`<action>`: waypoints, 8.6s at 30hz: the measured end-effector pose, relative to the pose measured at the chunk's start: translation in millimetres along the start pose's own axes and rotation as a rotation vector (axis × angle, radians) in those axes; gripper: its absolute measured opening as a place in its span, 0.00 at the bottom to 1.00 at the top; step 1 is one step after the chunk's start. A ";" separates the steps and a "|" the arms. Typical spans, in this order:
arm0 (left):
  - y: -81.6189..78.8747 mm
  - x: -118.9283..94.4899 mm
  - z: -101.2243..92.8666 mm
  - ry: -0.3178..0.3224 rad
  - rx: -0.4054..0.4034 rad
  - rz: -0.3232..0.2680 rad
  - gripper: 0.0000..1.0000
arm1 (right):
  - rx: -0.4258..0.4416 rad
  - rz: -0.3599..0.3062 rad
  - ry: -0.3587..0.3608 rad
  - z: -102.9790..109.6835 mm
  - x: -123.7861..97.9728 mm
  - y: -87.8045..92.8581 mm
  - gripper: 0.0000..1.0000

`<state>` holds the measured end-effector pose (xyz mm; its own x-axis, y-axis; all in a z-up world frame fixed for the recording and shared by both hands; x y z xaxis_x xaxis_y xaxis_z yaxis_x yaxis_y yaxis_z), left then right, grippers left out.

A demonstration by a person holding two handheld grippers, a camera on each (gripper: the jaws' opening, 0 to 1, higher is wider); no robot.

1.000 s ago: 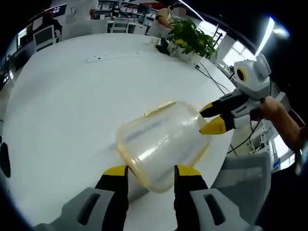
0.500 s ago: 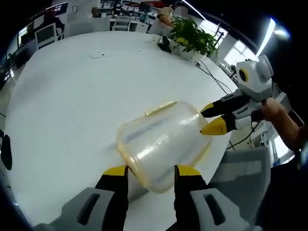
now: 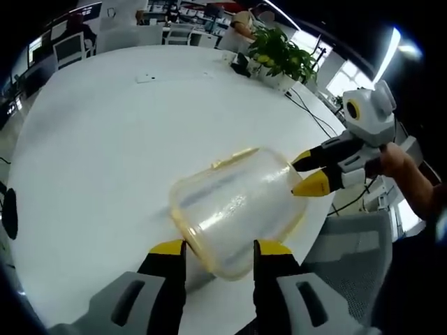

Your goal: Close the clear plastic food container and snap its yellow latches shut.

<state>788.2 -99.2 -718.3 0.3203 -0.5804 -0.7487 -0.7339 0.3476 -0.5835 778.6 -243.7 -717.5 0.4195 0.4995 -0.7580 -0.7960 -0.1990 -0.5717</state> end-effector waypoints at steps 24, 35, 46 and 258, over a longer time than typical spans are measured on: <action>-25.4 -17.4 -10.8 0.002 0.183 -0.005 0.38 | -0.275 0.003 -0.126 7.0 -14.1 -9.7 0.34; -40.4 -15.4 -37.4 0.090 0.423 -0.017 0.40 | -0.480 -0.054 -0.252 31.5 -14.5 -28.7 0.35; -40.5 -5.9 -48.9 0.145 0.574 0.017 0.29 | -0.619 -0.045 -0.313 36.3 -2.2 -41.6 0.24; 5.0 -16.2 -14.4 -0.038 0.594 -0.201 0.60 | -0.706 -0.079 -0.262 2.9 -19.2 -10.6 0.54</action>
<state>770.7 -98.7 -704.6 0.4465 -0.6541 -0.6106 -0.2023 0.5909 -0.7810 777.8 -248.7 -695.9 0.2759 0.7011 -0.6575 -0.2625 -0.6031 -0.7532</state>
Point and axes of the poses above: the point that each gripper's makers call its tool centre point, and the gripper's own axes: x roughly forward along the fingers, z roughly to its left, y roughly out of its underside, the point moved 1 cm from there along -x, roughly backward along the fingers, and after that the axes turned 5 degrees about -z, right-handed, at the moved point
